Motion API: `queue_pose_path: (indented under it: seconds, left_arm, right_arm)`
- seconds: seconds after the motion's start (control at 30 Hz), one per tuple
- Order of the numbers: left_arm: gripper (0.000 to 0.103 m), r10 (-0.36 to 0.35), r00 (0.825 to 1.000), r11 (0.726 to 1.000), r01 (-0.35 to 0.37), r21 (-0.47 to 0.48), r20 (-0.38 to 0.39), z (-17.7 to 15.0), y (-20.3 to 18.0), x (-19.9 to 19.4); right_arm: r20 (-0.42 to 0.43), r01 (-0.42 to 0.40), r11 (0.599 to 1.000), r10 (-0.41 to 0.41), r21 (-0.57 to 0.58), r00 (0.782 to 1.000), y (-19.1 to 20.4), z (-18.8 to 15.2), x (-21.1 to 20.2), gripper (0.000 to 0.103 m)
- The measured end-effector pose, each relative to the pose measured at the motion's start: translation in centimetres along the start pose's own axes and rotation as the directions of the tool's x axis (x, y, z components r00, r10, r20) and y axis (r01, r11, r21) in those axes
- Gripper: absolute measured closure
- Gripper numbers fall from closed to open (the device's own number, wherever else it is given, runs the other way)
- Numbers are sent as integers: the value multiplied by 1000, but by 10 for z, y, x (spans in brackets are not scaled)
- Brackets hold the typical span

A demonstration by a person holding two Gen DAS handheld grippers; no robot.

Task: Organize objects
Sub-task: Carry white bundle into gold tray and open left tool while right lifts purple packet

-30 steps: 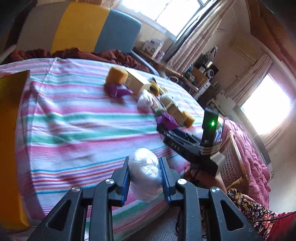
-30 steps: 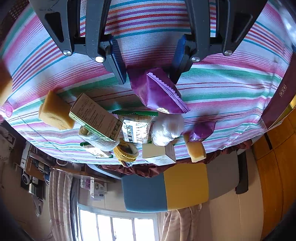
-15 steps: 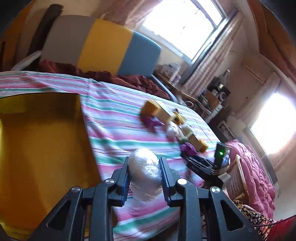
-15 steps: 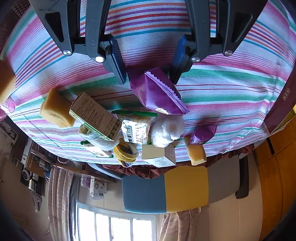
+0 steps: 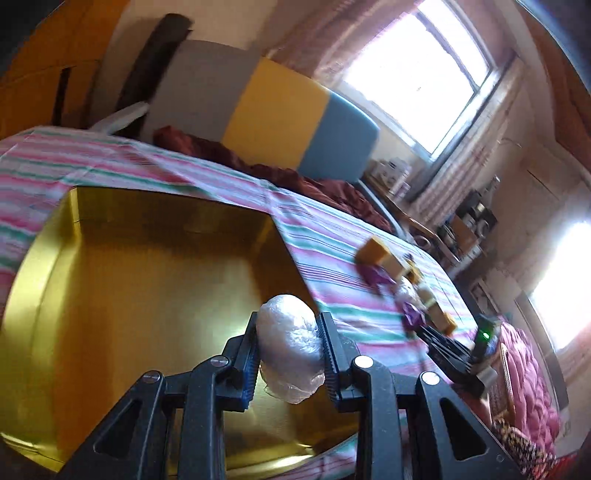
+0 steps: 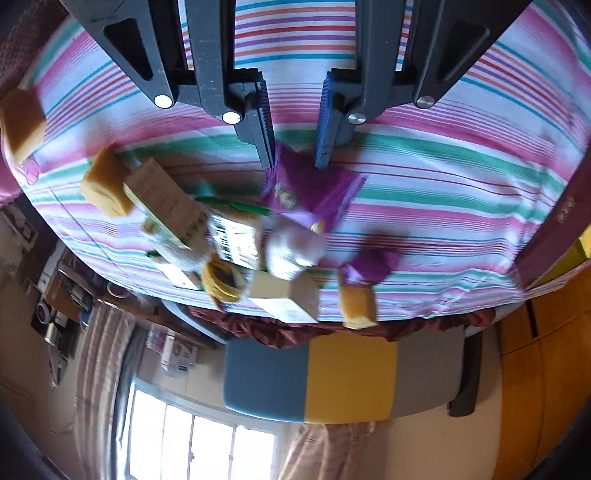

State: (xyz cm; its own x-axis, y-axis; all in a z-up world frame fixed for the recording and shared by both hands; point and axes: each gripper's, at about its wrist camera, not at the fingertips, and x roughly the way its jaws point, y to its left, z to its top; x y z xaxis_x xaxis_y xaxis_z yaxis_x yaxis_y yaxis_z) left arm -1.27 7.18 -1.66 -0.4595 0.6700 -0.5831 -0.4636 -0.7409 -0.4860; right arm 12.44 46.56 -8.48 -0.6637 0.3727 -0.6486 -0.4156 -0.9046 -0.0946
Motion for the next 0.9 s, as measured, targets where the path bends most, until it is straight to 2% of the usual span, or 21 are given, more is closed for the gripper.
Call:
queue_pose_path:
  seconds: [0.23, 0.33, 0.4, 0.43, 0.47, 0.5, 0.57, 0.7, 0.73, 0.77, 0.9]
  left_arm:
    - [74, 62, 998, 994, -60, -92, 24, 9, 40, -6]
    - [74, 84, 996, 991, -81, -110, 25, 11, 53, -9]
    - [74, 98, 995, 988, -95, -120, 19, 12, 60, -9]
    - [74, 100, 995, 987, -97, -125, 18, 12, 62, -9]
    - [74, 105, 994, 986, -102, -130, 18, 12, 65, -9]
    - [74, 111, 994, 985, -108, -138, 15, 12, 69, -8]
    - [74, 114, 993, 983, -112, -146, 7, 12, 73, -7]
    - [74, 151, 989, 980, -150, -131, -7, 12, 75, -7]
    - [74, 163, 987, 979, -163, -124, -8, 12, 75, -7]
    - [74, 174, 985, 978, -175, -118, -13, 12, 76, -6]
    - [74, 210, 977, 972, -212, -104, -30, 12, 81, -4]
  right_arm:
    - [-2, -48, 999, 49, 23, 999, 15, 0, -6, 91]
    - [-15, -69, 997, 70, 40, 997, 14, 1, -8, 89]
    - [-12, -74, 993, 75, 92, 997, 8, 3, -10, 69]
    - [1, -73, 992, 74, 101, 997, 6, 5, -11, 46]
    - [16, -63, 994, 62, 92, 998, 4, 9, -11, 38]
    - [18, -52, 996, 51, 74, 999, 5, 13, -9, 38]
    - [-2, -76, 997, 76, 10, 997, 7, 23, 1, 42]
    - [-91, -72, 995, 65, -75, 994, 14, 33, 26, 46]
    - [-104, -78, 994, 69, -79, 992, 15, 33, 30, 56]
    - [-118, -89, 993, 79, -76, 990, 16, 33, 34, 73]
    - [-115, -100, 995, 97, -28, 989, 16, 30, 32, 85]
